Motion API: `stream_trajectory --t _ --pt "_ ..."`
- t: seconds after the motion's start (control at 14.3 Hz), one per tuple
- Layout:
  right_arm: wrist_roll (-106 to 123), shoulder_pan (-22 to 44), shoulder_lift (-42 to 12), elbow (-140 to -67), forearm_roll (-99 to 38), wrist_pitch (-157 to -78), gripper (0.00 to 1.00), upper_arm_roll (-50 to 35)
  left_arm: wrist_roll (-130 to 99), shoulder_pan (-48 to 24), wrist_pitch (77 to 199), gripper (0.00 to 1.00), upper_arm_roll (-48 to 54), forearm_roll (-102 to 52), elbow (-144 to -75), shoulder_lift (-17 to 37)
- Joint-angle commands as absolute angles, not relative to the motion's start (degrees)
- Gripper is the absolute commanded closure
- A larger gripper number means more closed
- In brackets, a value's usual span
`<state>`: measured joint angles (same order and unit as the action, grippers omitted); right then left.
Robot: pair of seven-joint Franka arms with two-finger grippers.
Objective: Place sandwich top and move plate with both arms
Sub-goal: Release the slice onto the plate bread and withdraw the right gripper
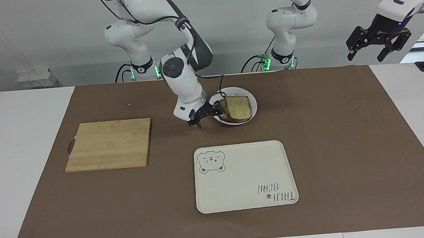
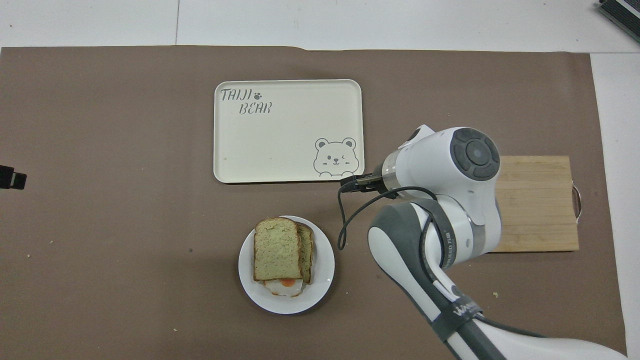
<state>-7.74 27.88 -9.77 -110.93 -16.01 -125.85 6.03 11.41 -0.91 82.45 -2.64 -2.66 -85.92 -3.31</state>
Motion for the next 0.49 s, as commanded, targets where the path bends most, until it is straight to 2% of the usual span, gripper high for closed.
stream_trajectory --t 0.0,0.28,0.42 --pt "-7.38 24.36 -5.99 -111.18 -11.27 -121.39 0.0 5.45 10.99 -0.27 80.42 0.0 -2.81 -1.93 -87.28 -4.92" --pt "-7.38 20.4 -4.49 -107.15 -10.2 -112.26 0.0 5.62 11.42 -0.44 80.41 0.0 -2.55 -3.33 -89.38 -5.89" --pt "-7.47 18.47 -3.35 -105.91 -9.06 -107.69 0.0 5.63 11.77 -0.44 82.52 0.0 -2.72 -9.46 -92.62 -6.15"
